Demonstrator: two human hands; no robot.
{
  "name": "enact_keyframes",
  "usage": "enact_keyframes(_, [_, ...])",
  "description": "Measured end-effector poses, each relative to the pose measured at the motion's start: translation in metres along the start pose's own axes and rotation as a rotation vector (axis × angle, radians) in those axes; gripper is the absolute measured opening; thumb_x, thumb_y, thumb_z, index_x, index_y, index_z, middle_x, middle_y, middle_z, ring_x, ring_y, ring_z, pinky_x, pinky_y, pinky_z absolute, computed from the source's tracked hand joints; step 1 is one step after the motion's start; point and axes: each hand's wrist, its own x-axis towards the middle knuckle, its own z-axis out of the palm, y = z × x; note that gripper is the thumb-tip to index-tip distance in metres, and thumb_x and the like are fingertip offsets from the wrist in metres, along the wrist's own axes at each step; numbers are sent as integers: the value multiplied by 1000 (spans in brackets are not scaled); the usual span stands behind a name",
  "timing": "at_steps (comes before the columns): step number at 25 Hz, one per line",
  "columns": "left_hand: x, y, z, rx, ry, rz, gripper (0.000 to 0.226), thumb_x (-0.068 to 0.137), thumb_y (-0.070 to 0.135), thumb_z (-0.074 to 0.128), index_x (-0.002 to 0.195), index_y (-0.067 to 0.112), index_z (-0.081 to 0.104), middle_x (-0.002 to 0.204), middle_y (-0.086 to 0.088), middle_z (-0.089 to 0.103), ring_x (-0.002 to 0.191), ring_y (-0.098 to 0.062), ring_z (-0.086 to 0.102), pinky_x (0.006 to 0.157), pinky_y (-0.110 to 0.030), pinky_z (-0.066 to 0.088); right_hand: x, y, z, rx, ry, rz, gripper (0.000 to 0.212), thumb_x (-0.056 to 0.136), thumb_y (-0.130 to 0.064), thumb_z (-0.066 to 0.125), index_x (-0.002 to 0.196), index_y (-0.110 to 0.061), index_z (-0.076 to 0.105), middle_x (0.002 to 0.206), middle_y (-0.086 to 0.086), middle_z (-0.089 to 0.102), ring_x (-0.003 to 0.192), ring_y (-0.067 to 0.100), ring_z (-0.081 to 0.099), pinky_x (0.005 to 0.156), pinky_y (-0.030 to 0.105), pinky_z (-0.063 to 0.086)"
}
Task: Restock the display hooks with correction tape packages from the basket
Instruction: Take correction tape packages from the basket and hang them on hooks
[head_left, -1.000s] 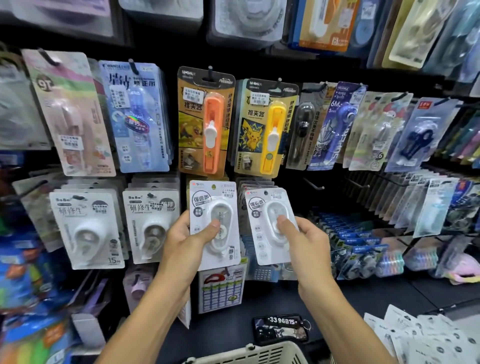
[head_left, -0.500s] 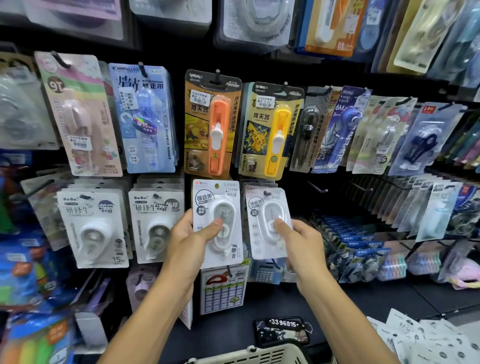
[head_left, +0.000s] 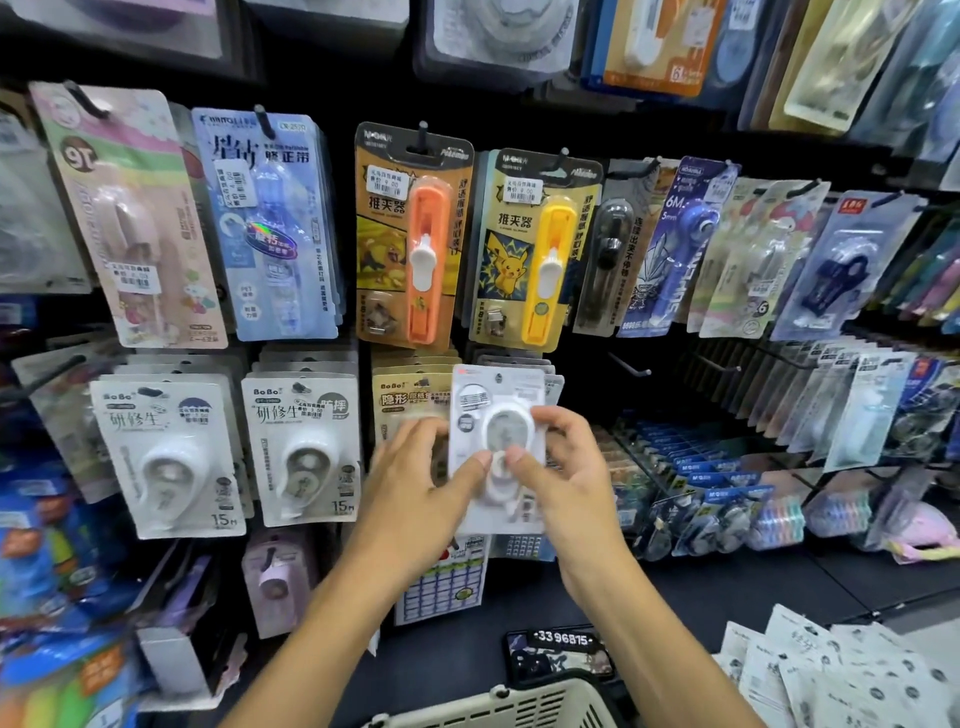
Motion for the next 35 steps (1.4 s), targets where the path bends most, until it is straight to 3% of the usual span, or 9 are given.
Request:
enact_keyframes(2, [2, -7, -2, 479, 115, 112, 51, 95, 45, 59, 144, 36, 45, 165, 10, 26, 152, -17, 19, 124, -49, 21, 6, 1, -13, -98, 163, 19, 31, 95, -10, 67, 110, -37, 62, 119, -3, 68, 98, 15, 68, 65, 22, 54])
enact_keyframes(5, [8, -17, -7, 591, 65, 113, 71, 97, 43, 56, 159, 35, 22, 171, 11, -7, 157, -15, -12, 127, -50, -1, 14, 1, -27, -216, 203, 29, 25, 96, -23, 67, 113, -41, 64, 119, -2, 66, 105, 23, 64, 86, 42, 55])
enact_keyframes(11, [6, -25, 1, 758, 28, 149, 81, 97, 47, 51, 162, 32, 4, 161, 11, -32, 150, -13, -30, 125, -51, -7, 34, 13, -18, -901, 146, -158, 46, 99, -35, 59, 141, -27, 43, 143, 5, 44, 113, 26, 57, 84, 38, 49])
enact_keyframes(14, [10, -30, -1, 802, 23, 164, 85, 96, 46, 52, 162, 30, 2, 155, 11, -36, 144, -11, -35, 122, -49, -12, 17, 37, -24, -1336, 48, -494, 60, 94, -21, 65, 149, -14, 42, 161, 8, 32, 139, 32, 43, 103, 45, 46])
enact_keyframes(17, [12, -33, 0, 836, -13, 156, 87, 96, 46, 50, 162, 30, -3, 154, 10, -41, 143, -12, -36, 124, -51, -8, 23, 49, -29, -1563, -210, -521, 73, 91, -15, 63, 157, -13, 32, 169, 2, 0, 154, 35, 18, 120, 53, 28])
enact_keyframes(21, [14, -38, 3, 869, -14, 143, 90, 96, 45, 48, 162, 25, -10, 151, 10, -46, 143, -14, -37, 124, -51, -9, 44, 48, -31, -1601, -409, -445, 83, 94, -12, 49, 161, -19, 0, 156, -9, -40, 156, 26, -8, 124, 43, 13])
enact_keyframes(27, [13, -42, 7, 833, -30, 149, 94, 97, 43, 48, 158, 24, -21, 158, 11, -42, 146, -13, -34, 124, -49, -8, 54, 38, -37, -1408, -337, -484, 58, 87, 2, 53, 144, -10, 49, 168, 0, 14, 152, 29, 23, 117, 50, 31])
enact_keyframes(31, [-21, -38, 1, 828, -105, 154, 92, 97, 38, 50, 161, 24, -16, 167, 6, -28, 147, -11, -30, 123, -47, -13, 27, 48, -45, -1316, -295, -422, 57, 98, -4, 49, 153, -16, 39, 169, -3, 10, 155, 28, 16, 120, 45, 29])
enact_keyframes(35, [-90, -56, -4, 888, -214, 122, 89, 97, 38, 53, 163, 23, -4, 171, 5, -14, 157, -18, -14, 125, -47, -5, -58, 110, -74, -1163, -233, 98, 52, 101, -13, 50, 152, -18, 39, 169, -1, 13, 148, 28, 31, 109, 45, 40])
